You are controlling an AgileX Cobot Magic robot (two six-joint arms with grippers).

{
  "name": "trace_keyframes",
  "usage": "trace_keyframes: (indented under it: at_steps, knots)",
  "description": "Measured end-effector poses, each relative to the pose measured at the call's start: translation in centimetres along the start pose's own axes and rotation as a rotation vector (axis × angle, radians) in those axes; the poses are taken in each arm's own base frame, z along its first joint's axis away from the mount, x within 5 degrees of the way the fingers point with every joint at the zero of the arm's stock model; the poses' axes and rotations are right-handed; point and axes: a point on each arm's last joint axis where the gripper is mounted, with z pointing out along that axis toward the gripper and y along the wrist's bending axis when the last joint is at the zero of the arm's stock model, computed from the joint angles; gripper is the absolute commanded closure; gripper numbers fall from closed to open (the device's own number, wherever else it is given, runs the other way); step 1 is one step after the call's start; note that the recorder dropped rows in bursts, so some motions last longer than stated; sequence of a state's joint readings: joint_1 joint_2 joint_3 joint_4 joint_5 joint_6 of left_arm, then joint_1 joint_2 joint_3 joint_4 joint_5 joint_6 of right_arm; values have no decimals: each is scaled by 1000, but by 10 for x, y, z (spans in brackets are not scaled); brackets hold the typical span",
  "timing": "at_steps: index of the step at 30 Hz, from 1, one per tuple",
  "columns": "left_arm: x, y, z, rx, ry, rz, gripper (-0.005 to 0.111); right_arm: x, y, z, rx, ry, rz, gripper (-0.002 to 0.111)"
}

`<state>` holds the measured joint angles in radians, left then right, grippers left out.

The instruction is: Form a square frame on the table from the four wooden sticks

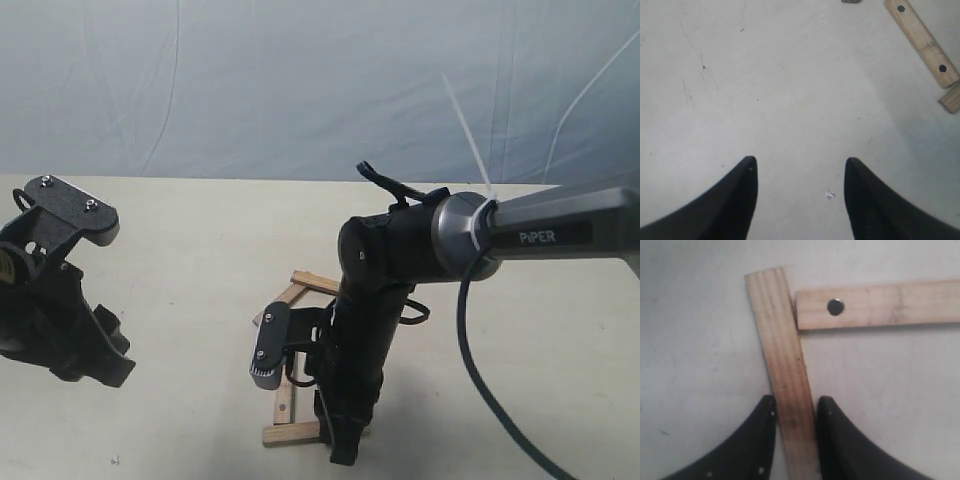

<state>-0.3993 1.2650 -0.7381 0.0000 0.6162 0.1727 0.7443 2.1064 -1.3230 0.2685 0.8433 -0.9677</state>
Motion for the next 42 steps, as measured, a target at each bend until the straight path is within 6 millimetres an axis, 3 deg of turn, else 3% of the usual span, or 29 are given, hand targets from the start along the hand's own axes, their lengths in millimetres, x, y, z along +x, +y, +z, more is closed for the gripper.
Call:
trace_keyframes:
  at_steps: [2, 13, 19, 23, 28, 33, 42]
  knots:
    - [0, 0, 0, 0, 0, 0, 56, -1, 2, 1, -1, 9, -2, 109]
    - [0, 0, 0, 0, -2, 0, 56, -8, 15, 0, -59, 7, 61, 109]
    - [0, 0, 0, 0, -2, -5, 56, -26, 14, -48, 87, -213, 166, 109]
    - [0, 0, 0, 0, -2, -7, 56, -29, -9, -64, 208, -259, 301, 109]
    - [0, 0, 0, -1, -4, -7, 56, -15, -62, -88, 247, -266, 434, 109]
    - [0, 0, 0, -1, -4, -7, 56, -22, -87, -69, 193, -183, 435, 109]
    - [0, 0, 0, -1, -4, -7, 56, -19, -96, -32, 134, -81, 340, 109]
